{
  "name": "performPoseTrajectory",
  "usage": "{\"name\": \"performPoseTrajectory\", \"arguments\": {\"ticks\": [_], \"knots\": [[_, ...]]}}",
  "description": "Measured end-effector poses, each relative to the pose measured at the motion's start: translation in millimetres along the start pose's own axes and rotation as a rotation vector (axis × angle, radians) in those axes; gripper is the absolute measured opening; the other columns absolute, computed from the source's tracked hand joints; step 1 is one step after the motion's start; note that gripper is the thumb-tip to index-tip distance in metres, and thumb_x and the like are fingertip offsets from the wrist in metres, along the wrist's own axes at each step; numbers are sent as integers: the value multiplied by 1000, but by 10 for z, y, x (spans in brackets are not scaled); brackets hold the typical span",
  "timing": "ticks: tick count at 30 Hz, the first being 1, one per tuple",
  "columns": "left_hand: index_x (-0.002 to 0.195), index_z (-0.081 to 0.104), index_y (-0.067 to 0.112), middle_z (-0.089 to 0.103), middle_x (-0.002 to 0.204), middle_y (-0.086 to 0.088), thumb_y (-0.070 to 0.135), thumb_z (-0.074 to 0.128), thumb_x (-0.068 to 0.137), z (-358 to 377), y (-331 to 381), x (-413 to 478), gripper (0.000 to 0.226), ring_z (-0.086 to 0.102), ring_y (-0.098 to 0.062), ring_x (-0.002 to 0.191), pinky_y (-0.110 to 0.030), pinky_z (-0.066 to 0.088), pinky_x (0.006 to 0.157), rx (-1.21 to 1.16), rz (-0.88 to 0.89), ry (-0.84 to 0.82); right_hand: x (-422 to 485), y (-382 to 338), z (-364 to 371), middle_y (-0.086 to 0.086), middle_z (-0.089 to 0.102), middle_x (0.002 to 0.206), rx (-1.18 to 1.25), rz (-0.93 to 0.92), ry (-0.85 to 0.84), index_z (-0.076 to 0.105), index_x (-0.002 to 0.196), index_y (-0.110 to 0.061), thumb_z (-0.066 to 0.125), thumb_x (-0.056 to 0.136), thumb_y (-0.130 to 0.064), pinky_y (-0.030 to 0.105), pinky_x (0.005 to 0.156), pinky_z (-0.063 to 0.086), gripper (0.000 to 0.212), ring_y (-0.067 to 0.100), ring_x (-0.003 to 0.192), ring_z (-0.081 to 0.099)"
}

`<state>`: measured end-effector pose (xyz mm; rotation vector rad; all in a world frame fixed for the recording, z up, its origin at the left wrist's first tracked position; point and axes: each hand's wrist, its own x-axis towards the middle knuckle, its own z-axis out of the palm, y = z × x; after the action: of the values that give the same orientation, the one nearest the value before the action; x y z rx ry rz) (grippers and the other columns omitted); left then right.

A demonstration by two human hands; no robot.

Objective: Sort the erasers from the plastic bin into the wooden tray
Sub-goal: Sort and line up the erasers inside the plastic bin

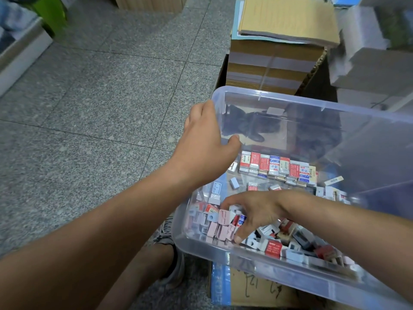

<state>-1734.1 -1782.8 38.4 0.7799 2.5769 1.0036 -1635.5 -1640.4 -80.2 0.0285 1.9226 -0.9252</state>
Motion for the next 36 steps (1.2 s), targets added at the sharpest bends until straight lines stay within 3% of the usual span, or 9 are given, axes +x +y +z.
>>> {"name": "performPoseTrajectory", "arguments": {"ticks": [3, 8, 12, 16, 20, 24, 29, 33, 36], "knots": [[132, 45, 16, 40, 130, 1, 32, 62, 91, -4, -3, 1, 47, 43, -18, 124, -42, 43, 107, -24, -2, 5, 32, 46, 27, -6, 71, 119, 62, -36, 31, 60, 117, -39, 95, 60, -42, 46, 103, 52, 67, 20, 106, 71], [131, 46, 15, 41, 127, 0, 31, 61, 91, -8, 3, 1, 45, 44, -20, 123, -42, 43, 105, -23, -9, 7, -76, -19, 28, -16, 63, 121, -114, -89, 171, 56, 119, -42, 91, 69, -46, 36, 98, 52, 62, 10, 107, 63], [126, 46, 14, 41, 126, -2, 31, 61, 91, -11, 20, -6, 42, 44, -22, 121, -44, 44, 104, 1, -24, -3, -131, -18, 21, -19, 61, 115, -184, -118, 201, 63, 115, -34, 85, 79, -40, 28, 89, 49, 42, 6, 97, 59], [127, 45, 14, 40, 127, -2, 32, 61, 91, -14, 33, -18, 43, 44, -21, 121, -42, 44, 103, 7, -20, -3, -60, -22, 50, -12, 59, 130, -235, -84, 200, 64, 122, -34, 81, 81, -48, 34, 100, 47, 47, 12, 111, 55], [125, 46, 16, 41, 126, -1, 33, 61, 91, -16, 36, -19, 40, 43, -21, 119, -42, 44, 101, 22, -18, -3, -46, -18, 39, -11, 61, 121, -219, -75, 206, 62, 119, -35, 83, 76, -55, 36, 96, 50, 52, 16, 108, 58], [124, 45, 16, 41, 126, -1, 33, 61, 91, -11, 34, -11, 40, 43, -21, 119, -41, 44, 100, 26, -20, 4, -17, 21, 72, -20, 57, 106, -189, -91, 240, 62, 117, -34, 81, 79, -52, 28, 84, 45, 46, 6, 91, 55], [124, 45, 17, 41, 125, 0, 32, 61, 91, -15, 32, -8, 40, 43, -20, 118, -39, 43, 99, 30, -12, 10, 23, 88, 1, -17, 62, 106, -66, -116, 243, 63, 101, -40, 85, 77, -48, 38, 94, 52, 34, 9, 95, 61], [127, 45, 17, 41, 126, 0, 32, 62, 90, -11, 25, -5, 43, 44, -20, 119, -40, 44, 100, 28, -11, 19, -6, 72, -36, -14, 58, 115, -12, -117, 243, 50, 128, -50, 78, 85, -49, 34, 97, 48, 51, 6, 100, 57], [126, 44, 17, 40, 124, 1, 32, 61, 91, -3, 25, -7, 42, 42, -19, 118, -36, 42, 98, 33, -11, 17, 23, 30, -38, -12, 52, 144, -115, -98, 227, 44, 145, -48, 65, 94, -53, 36, 109, 43, 55, 9, 123, 54]]}}
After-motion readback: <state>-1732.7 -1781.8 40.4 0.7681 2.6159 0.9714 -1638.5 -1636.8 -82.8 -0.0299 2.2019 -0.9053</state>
